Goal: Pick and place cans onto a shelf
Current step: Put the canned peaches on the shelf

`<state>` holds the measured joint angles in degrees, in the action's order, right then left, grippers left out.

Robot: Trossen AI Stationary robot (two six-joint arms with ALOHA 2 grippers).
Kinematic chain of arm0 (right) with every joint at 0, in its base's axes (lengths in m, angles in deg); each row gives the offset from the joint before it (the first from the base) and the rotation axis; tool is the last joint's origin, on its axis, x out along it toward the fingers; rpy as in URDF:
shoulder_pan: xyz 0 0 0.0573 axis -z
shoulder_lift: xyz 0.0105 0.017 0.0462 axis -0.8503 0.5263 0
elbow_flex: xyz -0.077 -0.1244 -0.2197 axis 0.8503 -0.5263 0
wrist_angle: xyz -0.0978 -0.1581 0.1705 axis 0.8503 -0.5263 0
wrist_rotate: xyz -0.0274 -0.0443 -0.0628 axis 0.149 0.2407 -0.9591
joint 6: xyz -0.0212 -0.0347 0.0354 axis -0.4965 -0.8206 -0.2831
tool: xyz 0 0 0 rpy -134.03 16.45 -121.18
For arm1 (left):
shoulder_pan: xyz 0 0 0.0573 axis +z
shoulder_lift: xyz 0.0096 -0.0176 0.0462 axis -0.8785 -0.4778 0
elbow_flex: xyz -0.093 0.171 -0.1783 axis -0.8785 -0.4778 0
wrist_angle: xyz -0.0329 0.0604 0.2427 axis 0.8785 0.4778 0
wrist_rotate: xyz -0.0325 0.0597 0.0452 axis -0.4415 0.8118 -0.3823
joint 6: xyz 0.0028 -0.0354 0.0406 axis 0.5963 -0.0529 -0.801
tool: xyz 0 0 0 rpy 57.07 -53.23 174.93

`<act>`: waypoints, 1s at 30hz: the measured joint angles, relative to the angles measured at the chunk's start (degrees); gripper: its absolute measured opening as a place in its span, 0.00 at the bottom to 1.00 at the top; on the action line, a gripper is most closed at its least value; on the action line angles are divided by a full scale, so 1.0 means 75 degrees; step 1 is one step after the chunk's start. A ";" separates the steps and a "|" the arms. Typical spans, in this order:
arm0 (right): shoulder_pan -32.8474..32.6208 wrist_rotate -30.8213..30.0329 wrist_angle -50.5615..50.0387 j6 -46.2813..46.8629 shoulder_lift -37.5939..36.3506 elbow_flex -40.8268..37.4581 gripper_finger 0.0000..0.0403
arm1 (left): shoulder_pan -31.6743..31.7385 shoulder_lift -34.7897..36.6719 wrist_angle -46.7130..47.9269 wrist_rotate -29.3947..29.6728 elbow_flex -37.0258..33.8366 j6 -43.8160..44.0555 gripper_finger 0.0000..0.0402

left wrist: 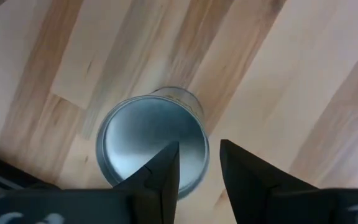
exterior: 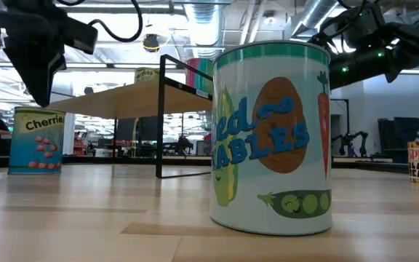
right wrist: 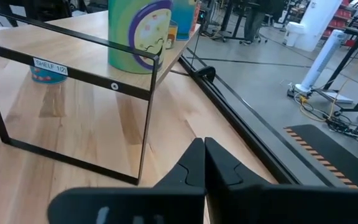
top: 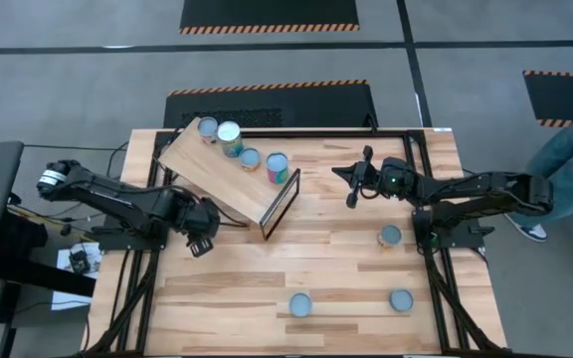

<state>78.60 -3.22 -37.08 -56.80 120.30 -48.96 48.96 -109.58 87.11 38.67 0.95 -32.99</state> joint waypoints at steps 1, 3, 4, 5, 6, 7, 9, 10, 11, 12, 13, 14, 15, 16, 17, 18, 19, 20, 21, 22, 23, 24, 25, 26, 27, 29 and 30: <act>0.0000 -0.0002 0.0000 0.0002 0.0000 0.0000 0.03 | -0.0006 -0.0041 0.0000 0.0077 0.0000 0.0001 0.26; 0.0000 -0.0002 0.0000 0.0002 0.0003 0.0000 0.03 | -0.0007 -0.0087 0.0002 0.0168 -0.0004 0.0001 0.26; 0.0000 -0.0002 0.0004 0.0000 0.0003 0.0000 0.03 | -0.0007 -0.0084 0.0003 0.0239 -0.0009 0.0002 0.26; 0.0000 -0.0002 0.0006 0.0002 0.0003 0.0003 0.03 | -0.0007 -0.0092 -0.0003 0.0338 -0.0015 0.0006 0.26; 0.0000 -0.0002 0.0006 0.0002 0.0003 0.0003 0.03 | -0.0007 -0.0106 -0.0004 0.0395 -0.0019 0.0006 0.26; 0.0000 -0.0002 0.0006 0.0002 0.0003 0.0003 0.03 | -0.0007 -0.0110 -0.0006 0.0412 -0.0023 0.0007 0.26; 0.0000 -0.0002 0.0013 0.0002 0.0003 0.0006 0.03 | -0.0007 -0.0108 -0.0019 0.0400 -0.0023 0.0009 0.26; 0.0000 -0.0002 0.0012 0.0002 0.0003 0.0006 0.03 | -0.0007 -0.0109 -0.0025 0.0361 -0.0023 0.0014 0.26; 0.0000 -0.0002 0.0013 0.0002 0.0003 0.0006 0.03 | -0.0007 -0.0116 -0.0032 0.0333 -0.0023 0.0016 0.26; 0.0000 -0.0002 0.0015 0.0002 0.0003 0.0006 0.03 | -0.0007 -0.0146 -0.0032 0.0329 -0.0023 0.0020 0.26; 0.0000 -0.0002 0.0015 0.0002 0.0003 0.0006 0.03 | -0.0007 -0.0181 -0.0029 0.0323 -0.0024 0.0038 0.26; 0.0000 -0.0002 0.0015 0.0002 0.0003 0.0006 0.03 | -0.0007 -0.0218 -0.0020 0.0302 -0.0026 0.0048 0.26; 0.0000 -0.0002 0.0015 0.0002 0.0003 0.0006 0.03 | -0.0007 -0.0260 -0.0028 0.0268 -0.0026 0.0049 0.26; 0.0000 -0.0002 0.0015 0.0002 0.0003 0.0006 0.03 | -0.0007 -0.0321 -0.0038 0.0252 -0.0026 0.0051 0.26; 0.0000 -0.0002 0.0014 0.0002 0.0006 0.0006 0.03 | -0.0007 -0.0387 -0.0032 0.0213 -0.0026 0.0048 0.26; 0.0000 -0.0002 0.0015 0.0002 0.0006 0.0006 0.03 | -0.0007 -0.0453 -0.0026 0.0205 -0.0029 0.0038 0.26; 0.0000 -0.0002 0.0015 0.0002 0.0006 0.0006 0.03 | -0.0007 -0.0487 -0.0032 0.0208 -0.0029 0.0036 0.26; 0.0000 -0.0002 0.0015 0.0002 0.0006 0.0006 0.03 | -0.0007 -0.0527 -0.0029 0.0212 -0.0029 0.0036 0.26; 0.0000 -0.0003 0.0015 0.0002 0.0006 0.0006 0.03 | -0.0007 -0.0569 -0.0029 0.0223 -0.0029 0.0034 0.26; 0.0000 -0.0003 0.0015 0.0002 0.0006 0.0006 0.03 | -0.0007 -0.0583 -0.0025 0.0261 -0.0029 0.0032 0.26; 0.0000 -0.0003 0.0015 0.0002 0.0006 0.0006 0.03 | -0.0007 -0.0575 -0.0029 0.0264 -0.0029 0.0021 0.25; 0.0000 -0.0005 0.0015 0.0002 0.0006 0.0006 0.03 | -0.0007 -0.0574 -0.0044 0.0263 -0.0029 0.0016 0.24; 0.0000 -0.0005 0.0012 0.0002 0.0006 0.0006 0.03 | -0.0007 -0.0573 -0.0066 0.0256 -0.0029 0.0013 0.22; 0.0000 -0.0004 0.0015 0.0002 0.0006 0.0006 0.03 | -0.0007 -0.0570 -0.0080 0.0222 -0.0029 0.0009 0.19; 0.0000 -0.0005 0.0015 0.0002 0.0006 0.0006 0.03 | -0.0007 -0.0568 -0.0087 0.0177 -0.0029 -0.0004 0.16; 0.0000 -0.0005 0.0014 0.0002 0.0006 0.0006 0.03 | -0.0010 -0.0560 -0.0090 0.0086 -0.0026 -0.0106 0.08; 0.0000 -0.0005 0.0012 0.0002 0.0006 0.0006 0.03 | -0.0010 -0.0559 -0.0103 0.0050 -0.0023 -0.0147 0.05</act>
<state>78.60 -3.26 -36.99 -56.79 120.34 -48.92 48.88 -113.78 86.33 39.05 0.78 -34.10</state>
